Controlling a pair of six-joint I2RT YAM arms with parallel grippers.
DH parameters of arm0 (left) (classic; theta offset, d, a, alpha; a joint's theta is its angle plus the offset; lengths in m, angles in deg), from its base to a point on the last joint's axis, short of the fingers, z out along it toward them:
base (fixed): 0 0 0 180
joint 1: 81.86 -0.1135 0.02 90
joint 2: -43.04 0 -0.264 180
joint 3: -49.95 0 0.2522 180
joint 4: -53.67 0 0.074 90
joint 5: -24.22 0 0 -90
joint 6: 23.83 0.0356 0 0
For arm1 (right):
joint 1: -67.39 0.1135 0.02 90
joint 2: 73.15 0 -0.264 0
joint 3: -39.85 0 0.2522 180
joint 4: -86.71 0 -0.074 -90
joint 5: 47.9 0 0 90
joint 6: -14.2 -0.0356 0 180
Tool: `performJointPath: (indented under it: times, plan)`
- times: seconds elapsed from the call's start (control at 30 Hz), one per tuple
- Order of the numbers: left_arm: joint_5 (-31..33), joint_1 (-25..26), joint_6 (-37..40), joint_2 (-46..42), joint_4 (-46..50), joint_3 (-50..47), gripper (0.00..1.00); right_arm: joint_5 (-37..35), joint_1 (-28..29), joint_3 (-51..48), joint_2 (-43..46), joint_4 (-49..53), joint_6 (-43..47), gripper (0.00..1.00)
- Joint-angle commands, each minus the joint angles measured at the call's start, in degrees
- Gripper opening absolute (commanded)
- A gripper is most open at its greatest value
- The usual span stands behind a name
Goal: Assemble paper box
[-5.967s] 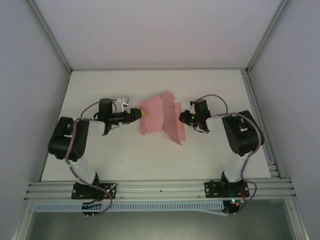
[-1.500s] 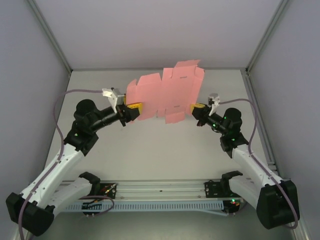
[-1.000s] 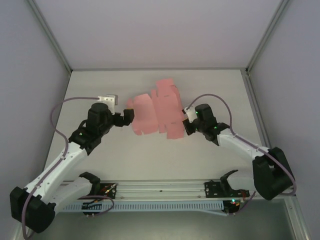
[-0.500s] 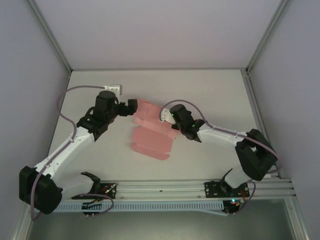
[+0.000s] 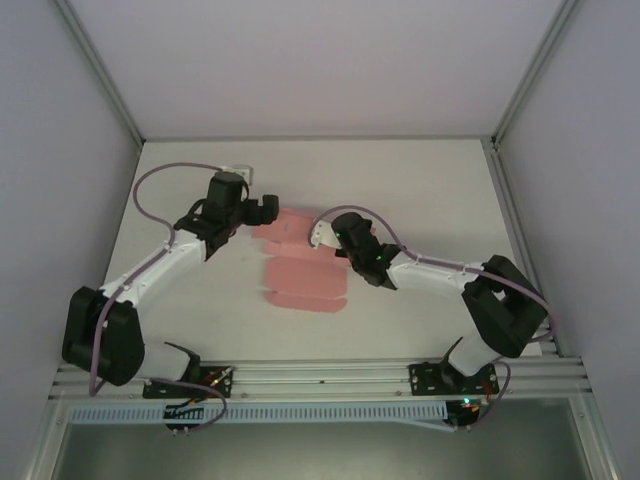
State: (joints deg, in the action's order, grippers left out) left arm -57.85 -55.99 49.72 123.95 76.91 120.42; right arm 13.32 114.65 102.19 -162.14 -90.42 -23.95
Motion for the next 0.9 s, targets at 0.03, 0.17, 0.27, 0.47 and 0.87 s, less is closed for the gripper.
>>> performJointPath:
  times: [0.03, 0.17, 0.27, 0.47, 0.87]
  plan:
    - [-1.43, 0.63, 2.43, 1.41, -2.44, 0.02, 1.00, 1.09, 0.54, 0.16, 1.71, -0.03, -3.13, 0.00]
    - [-2.59, 2.82, 3.32, 2.29, -5.22, -0.96, 1.00, 2.33, 0.72, 0.62, 1.92, 0.87, -5.14, 0.00]
    - [-2.52, 4.74, 3.18, 3.30, -6.87, -0.83, 1.00, 3.79, 0.81, 1.67, 2.06, 2.63, -8.38, 0.00]
    - [2.36, 8.82, -3.72, 5.31, -13.02, -1.59, 1.00, 10.22, 1.18, 1.73, 3.99, 2.26, -16.66, 0.00]
    - [2.09, 6.39, -5.80, -4.90, -9.80, -7.34, 1.00, 8.63, -0.34, -3.08, 9.18, -0.45, -19.45, 0.00]
